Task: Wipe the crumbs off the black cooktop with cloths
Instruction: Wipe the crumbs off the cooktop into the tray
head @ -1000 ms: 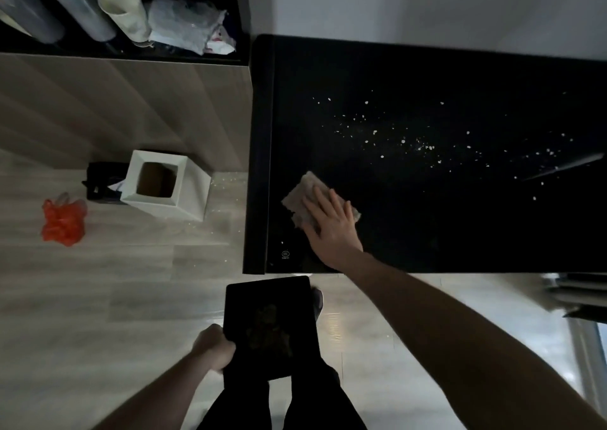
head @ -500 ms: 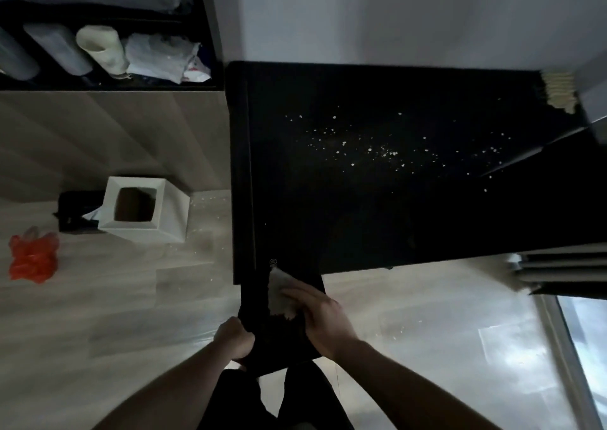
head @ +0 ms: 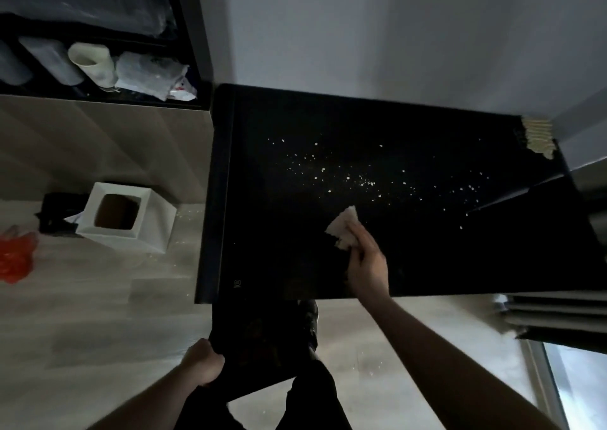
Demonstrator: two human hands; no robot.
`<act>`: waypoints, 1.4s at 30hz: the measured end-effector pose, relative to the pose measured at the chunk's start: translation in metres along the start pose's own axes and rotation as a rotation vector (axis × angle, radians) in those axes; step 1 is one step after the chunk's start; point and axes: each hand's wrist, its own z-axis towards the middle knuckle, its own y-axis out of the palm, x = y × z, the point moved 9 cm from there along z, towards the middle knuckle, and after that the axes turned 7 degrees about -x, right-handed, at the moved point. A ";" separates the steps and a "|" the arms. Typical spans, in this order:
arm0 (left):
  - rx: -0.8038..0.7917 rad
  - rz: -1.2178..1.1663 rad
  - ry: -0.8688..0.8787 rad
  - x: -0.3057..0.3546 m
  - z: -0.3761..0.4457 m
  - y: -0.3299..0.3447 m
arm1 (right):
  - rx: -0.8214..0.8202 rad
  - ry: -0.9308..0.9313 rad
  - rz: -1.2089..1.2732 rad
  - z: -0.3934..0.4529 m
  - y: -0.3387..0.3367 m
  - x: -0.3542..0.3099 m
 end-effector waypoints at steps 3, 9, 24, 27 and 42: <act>0.006 -0.093 -0.051 -0.003 0.006 0.015 | -0.028 -0.005 -0.034 0.055 -0.023 0.013; 0.056 -0.113 -0.114 0.003 0.017 0.034 | -0.093 -0.065 -0.191 0.162 -0.040 0.021; 0.059 -0.136 -0.044 0.040 -0.008 0.043 | -0.564 -0.426 -0.553 0.093 0.094 0.012; 0.046 -0.171 -0.030 0.033 -0.002 0.042 | -0.630 -0.466 -0.541 0.033 0.110 0.015; 0.043 -0.138 0.012 0.012 0.031 0.039 | -0.577 -0.324 -0.124 -0.066 0.095 -0.012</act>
